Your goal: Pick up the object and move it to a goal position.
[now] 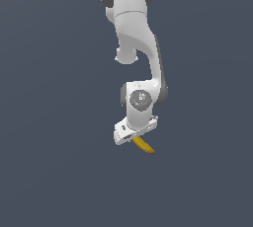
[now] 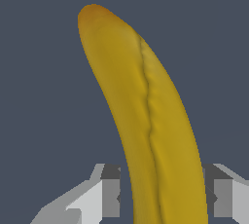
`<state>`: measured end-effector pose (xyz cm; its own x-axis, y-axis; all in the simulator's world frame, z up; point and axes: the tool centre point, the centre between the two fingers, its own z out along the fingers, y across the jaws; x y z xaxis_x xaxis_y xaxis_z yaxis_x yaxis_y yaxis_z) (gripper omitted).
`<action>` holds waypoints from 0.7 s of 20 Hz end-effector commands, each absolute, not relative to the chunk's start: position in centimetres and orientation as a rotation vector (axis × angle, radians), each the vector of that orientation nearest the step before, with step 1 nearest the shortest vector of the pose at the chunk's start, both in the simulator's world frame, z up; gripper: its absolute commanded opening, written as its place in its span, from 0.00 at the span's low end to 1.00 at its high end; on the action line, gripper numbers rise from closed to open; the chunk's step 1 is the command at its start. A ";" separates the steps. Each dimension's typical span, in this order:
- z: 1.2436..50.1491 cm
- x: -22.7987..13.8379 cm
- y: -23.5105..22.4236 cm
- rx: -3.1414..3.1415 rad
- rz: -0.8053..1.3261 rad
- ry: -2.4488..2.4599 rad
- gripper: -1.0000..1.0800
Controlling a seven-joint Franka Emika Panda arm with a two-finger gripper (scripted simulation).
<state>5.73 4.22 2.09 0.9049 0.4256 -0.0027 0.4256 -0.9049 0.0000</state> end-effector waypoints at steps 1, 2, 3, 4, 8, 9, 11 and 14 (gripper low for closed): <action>2.5 5.4 4.6 3.065 0.000 0.686 0.00; 2.7 5.2 4.8 3.065 0.000 0.686 0.00; 2.9 5.0 5.0 3.065 0.000 0.686 0.00; 3.1 4.7 5.3 3.065 0.000 0.686 0.00; 4.2 3.3 6.5 3.065 0.000 0.686 0.00; 4.6 2.9 6.9 3.065 0.000 0.686 0.00; 5.3 1.9 7.8 3.065 0.000 0.686 0.00; 6.8 0.1 9.4 3.064 0.000 0.686 0.00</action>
<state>0.91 8.57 5.92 0.9049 0.4256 -0.0032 0.4256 -0.9049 0.0003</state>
